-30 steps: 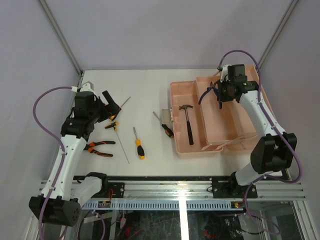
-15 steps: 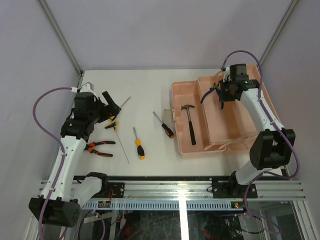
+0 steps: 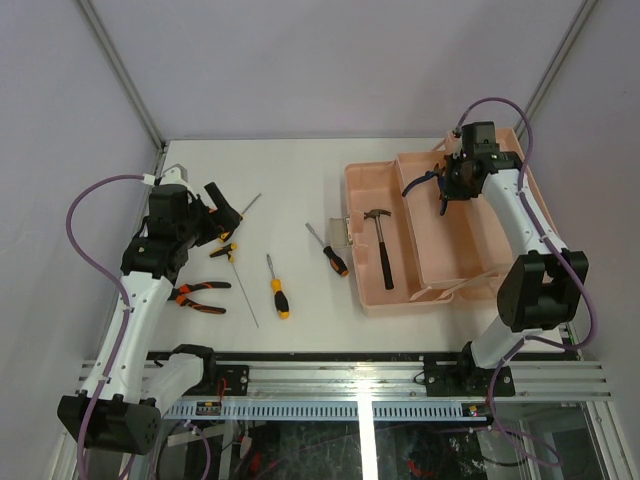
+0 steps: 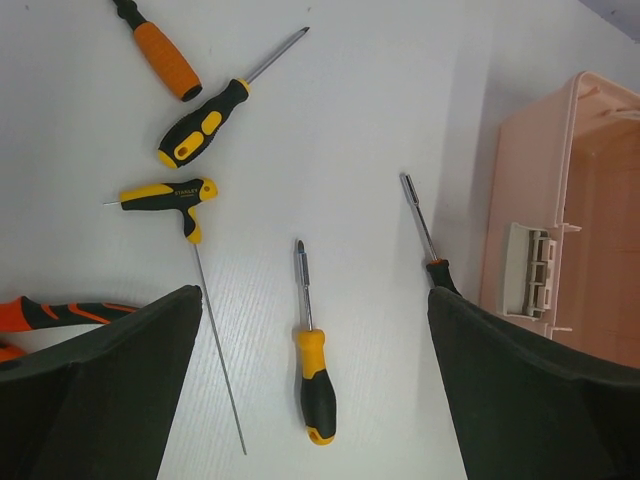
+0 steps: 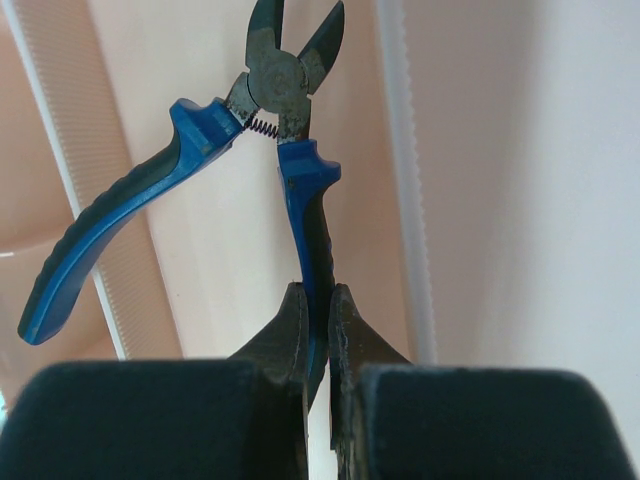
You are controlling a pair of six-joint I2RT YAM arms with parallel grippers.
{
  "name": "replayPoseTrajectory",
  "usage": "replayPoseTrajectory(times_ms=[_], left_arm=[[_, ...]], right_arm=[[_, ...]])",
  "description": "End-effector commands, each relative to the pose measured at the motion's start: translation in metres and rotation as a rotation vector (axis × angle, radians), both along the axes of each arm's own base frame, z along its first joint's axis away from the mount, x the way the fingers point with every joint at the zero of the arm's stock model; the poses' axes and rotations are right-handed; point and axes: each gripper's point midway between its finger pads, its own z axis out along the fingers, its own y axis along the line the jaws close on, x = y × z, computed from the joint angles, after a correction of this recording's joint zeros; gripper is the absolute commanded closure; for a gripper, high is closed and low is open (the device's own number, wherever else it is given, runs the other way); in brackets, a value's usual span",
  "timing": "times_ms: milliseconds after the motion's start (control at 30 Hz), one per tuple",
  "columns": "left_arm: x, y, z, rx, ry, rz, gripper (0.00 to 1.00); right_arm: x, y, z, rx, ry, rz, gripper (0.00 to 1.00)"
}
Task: Pack the tool kit
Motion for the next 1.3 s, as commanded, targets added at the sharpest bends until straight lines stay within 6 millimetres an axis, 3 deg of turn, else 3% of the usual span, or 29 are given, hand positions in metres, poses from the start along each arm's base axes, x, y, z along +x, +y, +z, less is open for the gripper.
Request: replayPoseTrajectory(times_ms=[0, 133, 200, 500, 600, 867, 1067, 1267], left_arm=[[0.004, -0.005, 0.006, -0.026, -0.035, -0.011, 0.06], [0.004, -0.005, 0.005, -0.027, -0.033, -0.012, 0.06], [0.004, -0.005, 0.005, -0.028, -0.034, -0.013, 0.06], [0.003, -0.005, 0.004, -0.026, -0.031, -0.012, 0.06], [0.003, -0.004, 0.004, -0.022, -0.033, -0.013, 0.06], [0.001, -0.005, 0.000, -0.028, -0.026, -0.011, 0.06], [0.002, -0.006, 0.001, -0.030, -0.028, -0.015, 0.06], [0.002, -0.008, -0.001, -0.043, -0.020, -0.021, 0.06]], right_arm=[[0.012, -0.019, 0.022, -0.005, -0.051, -0.179, 1.00], [0.010, -0.026, 0.025, -0.012, -0.047, -0.262, 1.00], [0.014, -0.027, 0.014, -0.017, -0.019, -0.289, 1.00], [0.035, -0.023, 0.007, 0.032, -0.012, -0.354, 1.00], [0.036, -0.022, 0.001, 0.034, 0.004, -0.363, 0.80], [0.035, -0.022, -0.005, 0.035, 0.015, -0.366, 0.63], [0.038, -0.012, 0.018, 0.100, -0.049, -0.347, 0.60], [0.055, 0.001, 0.045, 0.188, -0.114, -0.329, 0.59]])
